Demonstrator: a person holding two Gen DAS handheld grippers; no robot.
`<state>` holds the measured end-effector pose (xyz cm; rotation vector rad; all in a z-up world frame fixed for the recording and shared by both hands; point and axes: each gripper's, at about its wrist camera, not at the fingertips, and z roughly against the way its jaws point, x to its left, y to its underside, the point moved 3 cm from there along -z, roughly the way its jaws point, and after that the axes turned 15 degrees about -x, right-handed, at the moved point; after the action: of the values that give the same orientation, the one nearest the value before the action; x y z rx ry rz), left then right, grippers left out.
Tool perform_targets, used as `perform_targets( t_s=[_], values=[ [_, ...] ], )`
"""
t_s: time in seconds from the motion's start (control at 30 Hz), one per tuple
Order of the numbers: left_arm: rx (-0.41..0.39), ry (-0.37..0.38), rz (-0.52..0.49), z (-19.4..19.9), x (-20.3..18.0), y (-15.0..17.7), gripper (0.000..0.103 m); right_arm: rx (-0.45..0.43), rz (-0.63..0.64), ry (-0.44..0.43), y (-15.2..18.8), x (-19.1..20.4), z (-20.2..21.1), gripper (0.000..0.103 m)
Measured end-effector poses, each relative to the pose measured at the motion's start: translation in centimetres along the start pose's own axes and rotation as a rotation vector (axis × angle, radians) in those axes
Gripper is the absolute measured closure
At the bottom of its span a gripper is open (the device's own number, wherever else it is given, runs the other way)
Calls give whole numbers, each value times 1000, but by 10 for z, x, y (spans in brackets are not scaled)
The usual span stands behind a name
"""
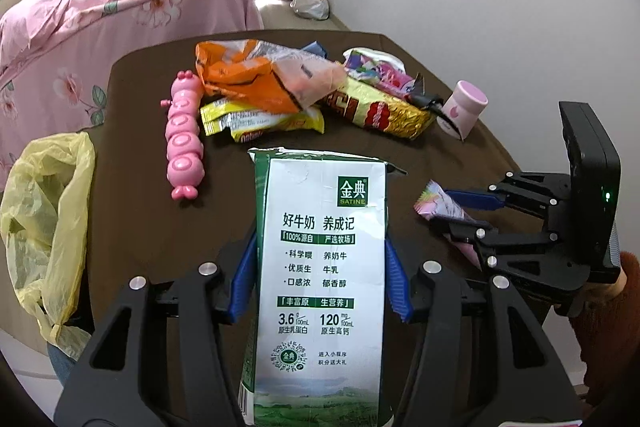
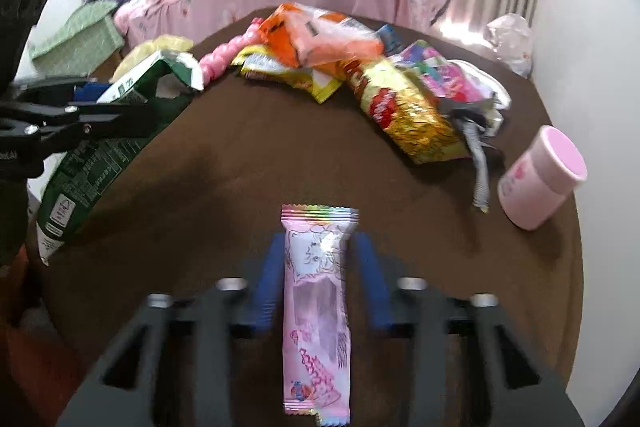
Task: Collect trash
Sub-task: 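Lift the milk carton with the left tool while the right tool lifts the pink wrapper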
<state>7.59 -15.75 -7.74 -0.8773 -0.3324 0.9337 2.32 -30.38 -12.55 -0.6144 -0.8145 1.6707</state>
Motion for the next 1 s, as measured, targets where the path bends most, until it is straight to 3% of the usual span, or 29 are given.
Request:
perform_targets(
  t_s=[0.1,0.43,0.7,0.83,1.0],
  values=[
    [17,3,-2,-5,0,3,52,-31,10,7,0,0,8,84],
    [162,43,-1,-41,-4,18,51,-105,-190,53,13,-41,40,85],
    [218,116,-24,-50,-15,11,34,-93,-181,51,20,-36,34,85],
    [202,66,-49,-53,-13,8,35,-100,-181,45,19,-33,33,85],
    [226,34,-41,-63,-7,11,44,-129,-173,46,9,-32,38,85]
  ],
)
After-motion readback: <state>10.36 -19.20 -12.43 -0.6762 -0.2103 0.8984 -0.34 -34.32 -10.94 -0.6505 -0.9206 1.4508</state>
